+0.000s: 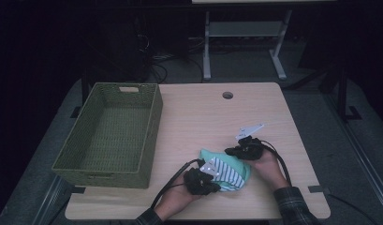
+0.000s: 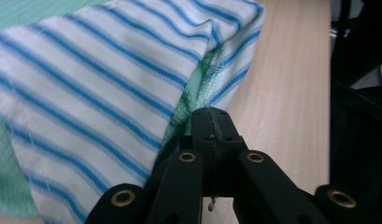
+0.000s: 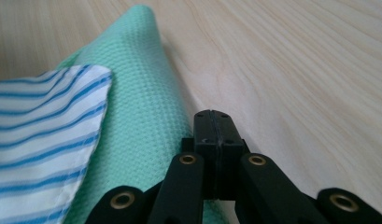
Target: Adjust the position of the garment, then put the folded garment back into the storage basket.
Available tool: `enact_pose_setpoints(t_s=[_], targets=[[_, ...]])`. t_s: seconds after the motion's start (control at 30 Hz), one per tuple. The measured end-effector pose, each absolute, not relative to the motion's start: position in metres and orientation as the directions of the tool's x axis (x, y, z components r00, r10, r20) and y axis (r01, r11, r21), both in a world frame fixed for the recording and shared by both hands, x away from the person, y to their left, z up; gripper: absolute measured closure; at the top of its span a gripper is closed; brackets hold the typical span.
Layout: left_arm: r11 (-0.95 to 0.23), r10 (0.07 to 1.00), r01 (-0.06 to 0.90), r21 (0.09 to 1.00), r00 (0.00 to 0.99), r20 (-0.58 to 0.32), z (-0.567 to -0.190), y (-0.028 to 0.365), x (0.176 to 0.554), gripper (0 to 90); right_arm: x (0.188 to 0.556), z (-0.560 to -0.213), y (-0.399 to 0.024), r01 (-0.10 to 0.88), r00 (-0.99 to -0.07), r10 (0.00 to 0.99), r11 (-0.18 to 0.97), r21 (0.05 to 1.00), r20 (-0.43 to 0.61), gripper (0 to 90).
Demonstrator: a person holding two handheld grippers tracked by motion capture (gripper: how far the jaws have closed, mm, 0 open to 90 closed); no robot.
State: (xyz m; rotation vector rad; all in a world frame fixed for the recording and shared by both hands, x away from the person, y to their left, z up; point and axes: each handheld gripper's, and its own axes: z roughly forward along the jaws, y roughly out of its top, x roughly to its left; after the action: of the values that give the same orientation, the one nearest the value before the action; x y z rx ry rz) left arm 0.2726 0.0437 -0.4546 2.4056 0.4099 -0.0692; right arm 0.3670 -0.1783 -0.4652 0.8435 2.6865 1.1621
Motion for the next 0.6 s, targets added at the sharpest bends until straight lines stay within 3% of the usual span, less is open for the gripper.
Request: enact_pose_setpoints(t_s=[0.6], targets=[[-0.68, 0.384, 0.367, 0.635, 0.916, -0.118, -0.454, 0.062, 0.299, 89.7, 0.351, -0.464, -0.196, 0.475, -0.834, 0.534, 0.57, 0.671, 0.137, 90.0]])
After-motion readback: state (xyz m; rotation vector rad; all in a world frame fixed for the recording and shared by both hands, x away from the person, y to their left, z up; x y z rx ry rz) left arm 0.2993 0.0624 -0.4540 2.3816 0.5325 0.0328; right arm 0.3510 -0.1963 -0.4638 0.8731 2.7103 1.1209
